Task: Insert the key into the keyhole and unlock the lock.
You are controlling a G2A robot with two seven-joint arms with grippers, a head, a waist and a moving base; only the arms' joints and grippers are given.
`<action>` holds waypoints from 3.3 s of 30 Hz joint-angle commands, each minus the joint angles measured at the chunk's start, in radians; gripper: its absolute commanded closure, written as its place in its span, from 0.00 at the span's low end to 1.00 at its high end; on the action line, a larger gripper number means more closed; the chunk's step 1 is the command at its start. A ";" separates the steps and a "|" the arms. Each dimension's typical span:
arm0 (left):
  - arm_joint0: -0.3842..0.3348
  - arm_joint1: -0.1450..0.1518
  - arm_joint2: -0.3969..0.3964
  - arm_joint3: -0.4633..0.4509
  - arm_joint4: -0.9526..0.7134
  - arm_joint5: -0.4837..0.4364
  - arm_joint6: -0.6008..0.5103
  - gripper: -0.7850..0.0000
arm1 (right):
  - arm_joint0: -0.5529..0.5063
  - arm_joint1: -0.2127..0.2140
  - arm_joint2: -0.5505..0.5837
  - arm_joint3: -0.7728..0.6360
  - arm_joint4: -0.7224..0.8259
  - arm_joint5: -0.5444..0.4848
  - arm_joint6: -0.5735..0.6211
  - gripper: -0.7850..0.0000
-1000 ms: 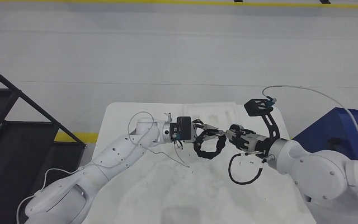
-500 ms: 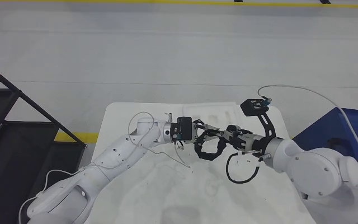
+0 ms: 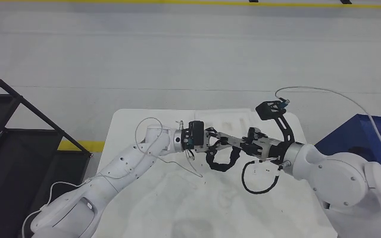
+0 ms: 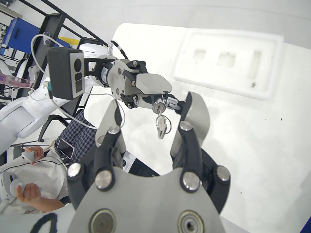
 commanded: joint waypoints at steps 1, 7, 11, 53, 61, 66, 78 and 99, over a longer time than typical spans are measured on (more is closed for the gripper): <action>-0.002 0.001 -0.009 0.001 -0.017 -0.034 -0.019 1.00 | -0.004 0.003 0.011 0.010 -0.003 -0.066 -0.007 0.00; -0.019 0.012 -0.045 0.002 -0.091 -0.214 -0.151 1.00 | -0.016 0.017 0.056 0.031 -0.054 -0.341 -0.008 0.00; -0.034 0.022 -0.027 -0.017 -0.177 -0.244 -0.266 1.00 | -0.043 0.025 0.076 0.046 -0.092 -0.496 -0.040 0.00; -0.335 0.140 0.346 -0.092 -0.926 -0.244 -0.857 1.00 | -0.056 0.061 0.064 0.127 -0.247 -1.152 -0.121 0.25; -0.353 0.141 0.373 -0.086 -0.915 -0.244 -0.823 1.00 | -0.077 0.067 0.056 0.105 -0.362 -1.173 -0.170 0.69; -0.363 0.144 0.389 -0.088 -0.901 -0.244 -0.803 1.00 | -0.082 0.070 0.053 0.106 -0.402 -1.164 -0.190 0.79; -0.384 0.148 0.427 -0.094 -0.860 -0.244 -0.747 1.00 | -0.098 0.076 0.064 0.128 -0.369 -1.108 -0.227 1.00; -0.389 0.148 0.442 -0.104 -0.753 -0.244 -0.650 1.00 | -0.126 0.084 0.090 0.174 0.106 -0.791 -0.096 1.00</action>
